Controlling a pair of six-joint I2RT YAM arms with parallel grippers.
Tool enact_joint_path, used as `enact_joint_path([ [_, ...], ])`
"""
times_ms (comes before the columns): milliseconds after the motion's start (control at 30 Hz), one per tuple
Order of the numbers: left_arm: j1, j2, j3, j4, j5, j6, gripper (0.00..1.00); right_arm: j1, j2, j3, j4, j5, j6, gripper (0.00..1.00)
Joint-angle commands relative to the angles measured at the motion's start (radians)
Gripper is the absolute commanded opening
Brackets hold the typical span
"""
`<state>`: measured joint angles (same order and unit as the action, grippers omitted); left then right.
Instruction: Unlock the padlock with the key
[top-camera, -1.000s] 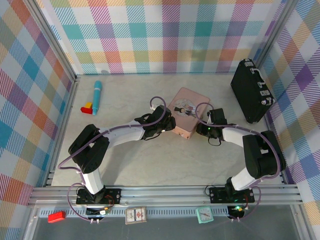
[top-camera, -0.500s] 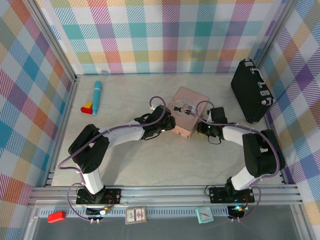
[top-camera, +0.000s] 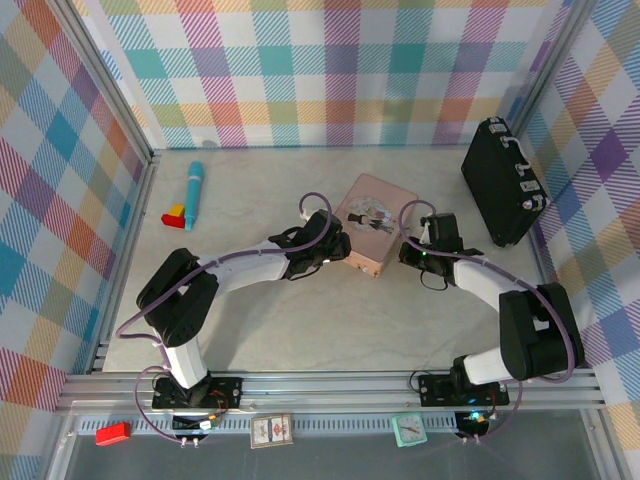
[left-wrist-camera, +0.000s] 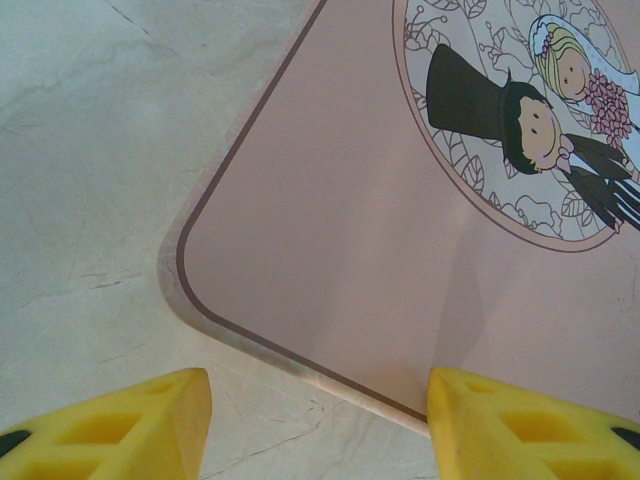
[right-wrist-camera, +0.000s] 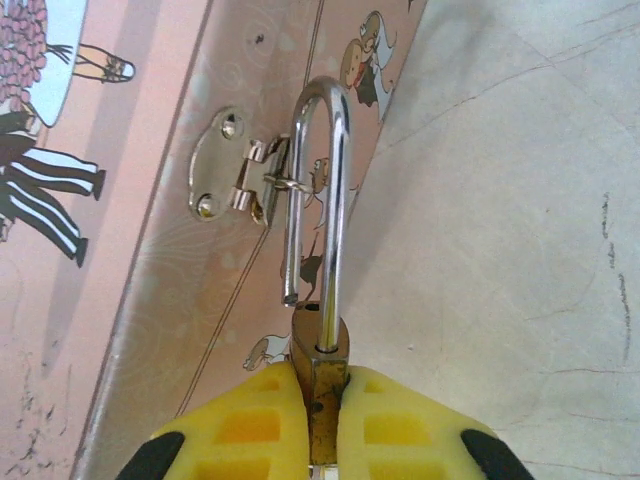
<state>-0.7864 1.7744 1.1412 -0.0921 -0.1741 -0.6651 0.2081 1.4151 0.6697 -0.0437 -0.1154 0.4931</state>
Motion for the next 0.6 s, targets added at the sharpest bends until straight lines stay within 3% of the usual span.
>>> enact_joint_path([
  [0, 0.014, 0.003, -0.012, -0.055, -0.007, 0.005, 0.58, -0.026, 0.001, 0.057, -0.01, 0.023, -0.005, 0.04],
  [300, 0.015, 0.002, -0.012, -0.058, -0.008, 0.006, 0.57, -0.029, 0.073, 0.137, -0.049, 0.08, -0.036, 0.03],
  [467, 0.013, 0.015, -0.005, -0.057, -0.004, 0.007, 0.57, -0.029, 0.088, 0.164, -0.032, -0.004, 0.014, 0.03],
  [567, 0.014, 0.022, -0.001, -0.048, 0.0, 0.005, 0.58, -0.029, 0.1, 0.179, -0.037, 0.007, 0.075, 0.03],
])
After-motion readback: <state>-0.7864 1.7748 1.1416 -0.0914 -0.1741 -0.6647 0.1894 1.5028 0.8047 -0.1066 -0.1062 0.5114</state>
